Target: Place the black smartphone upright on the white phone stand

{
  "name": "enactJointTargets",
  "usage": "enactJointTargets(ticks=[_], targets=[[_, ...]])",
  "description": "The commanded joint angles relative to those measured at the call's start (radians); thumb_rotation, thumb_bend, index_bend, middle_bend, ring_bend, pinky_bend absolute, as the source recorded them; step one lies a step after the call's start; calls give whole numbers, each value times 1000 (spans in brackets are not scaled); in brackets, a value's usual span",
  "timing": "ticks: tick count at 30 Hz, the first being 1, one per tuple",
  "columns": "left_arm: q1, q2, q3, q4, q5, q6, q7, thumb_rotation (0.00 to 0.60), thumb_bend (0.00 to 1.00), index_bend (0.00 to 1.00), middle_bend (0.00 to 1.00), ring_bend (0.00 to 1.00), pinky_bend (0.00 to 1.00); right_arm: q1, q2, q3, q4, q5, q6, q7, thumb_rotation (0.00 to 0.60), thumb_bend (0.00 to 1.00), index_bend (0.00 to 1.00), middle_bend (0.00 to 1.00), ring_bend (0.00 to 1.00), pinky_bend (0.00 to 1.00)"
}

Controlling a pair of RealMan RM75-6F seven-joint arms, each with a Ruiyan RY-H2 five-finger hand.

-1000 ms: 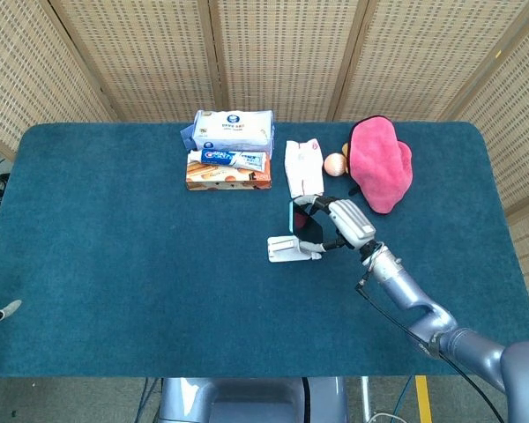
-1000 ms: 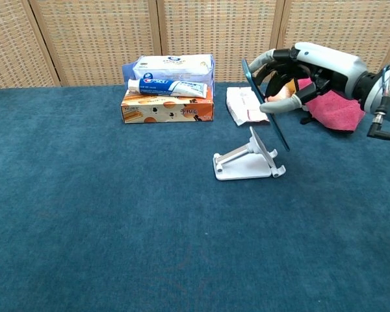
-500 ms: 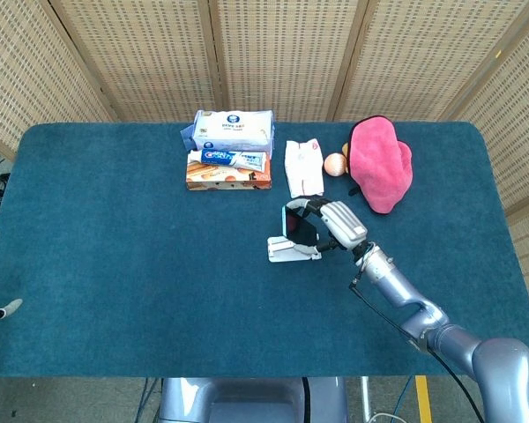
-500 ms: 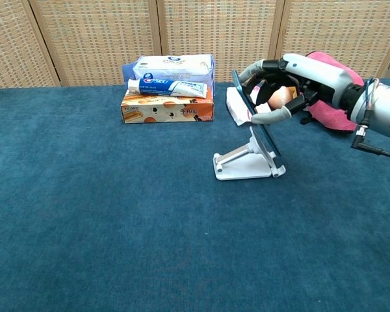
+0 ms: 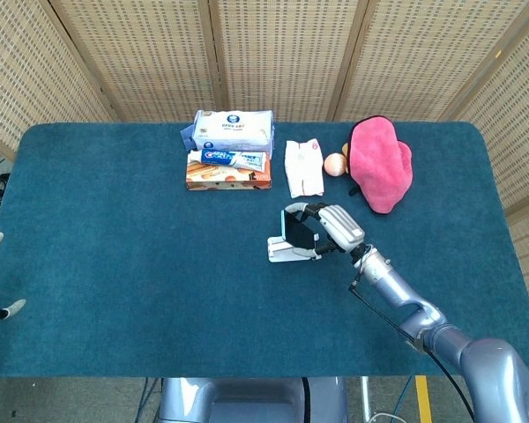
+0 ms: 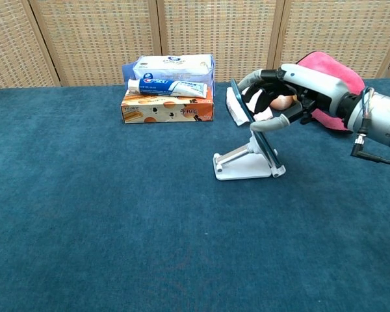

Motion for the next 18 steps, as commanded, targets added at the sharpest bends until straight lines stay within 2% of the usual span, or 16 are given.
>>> enactJointTargets(ticks=[1,18], targets=[[-2,0,-1,-1,-1,-2,1,600,0,0,0,0,0,1,-13,-2,20,7,-5,12,600,660,460,541,409,319],[-8,-4,1,9,-10,-12,3,600,0,0,0,0,0,-2,-75,-24,133,18,-15,70,600,755,460,540,409,319]])
